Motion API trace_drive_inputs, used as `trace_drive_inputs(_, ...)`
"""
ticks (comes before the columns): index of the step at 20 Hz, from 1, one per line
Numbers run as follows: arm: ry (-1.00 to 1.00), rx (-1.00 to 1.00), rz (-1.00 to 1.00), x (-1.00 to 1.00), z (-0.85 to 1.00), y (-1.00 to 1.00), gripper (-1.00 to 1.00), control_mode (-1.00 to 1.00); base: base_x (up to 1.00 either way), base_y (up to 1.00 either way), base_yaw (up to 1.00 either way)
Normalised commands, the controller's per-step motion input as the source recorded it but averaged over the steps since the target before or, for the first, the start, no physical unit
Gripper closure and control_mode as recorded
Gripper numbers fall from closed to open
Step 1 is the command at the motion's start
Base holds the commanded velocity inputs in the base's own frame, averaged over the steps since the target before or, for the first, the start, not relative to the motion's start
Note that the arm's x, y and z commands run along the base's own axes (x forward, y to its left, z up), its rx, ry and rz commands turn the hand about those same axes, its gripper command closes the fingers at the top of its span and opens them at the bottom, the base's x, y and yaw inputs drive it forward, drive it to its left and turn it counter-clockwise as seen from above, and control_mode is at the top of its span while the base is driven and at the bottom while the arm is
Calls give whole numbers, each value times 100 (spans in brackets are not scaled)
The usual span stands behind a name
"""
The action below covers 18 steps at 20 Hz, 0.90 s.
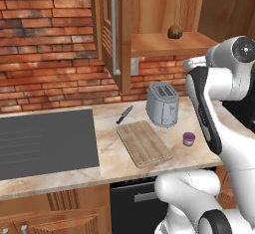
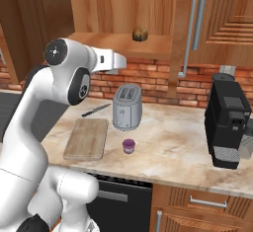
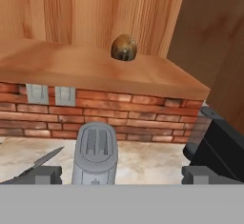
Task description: Pick the bread, place it on the cutting board, pick the jam, place it on the counter, and close the cabinet.
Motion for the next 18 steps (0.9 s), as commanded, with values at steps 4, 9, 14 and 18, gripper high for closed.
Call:
trace_drive_inputs(4,4,2,0,0,13,1,-100,-100,0,0,0)
trace_drive_inputs(9,3,1,0,14,11,0,-100,-100,0,0,0)
trace_drive_inputs(14,4,1,0,25,14,0,-100,-100,0,0,0)
trace_drive_inputs(18,9,0,0,26,15,4,-100,-100,0,0,0)
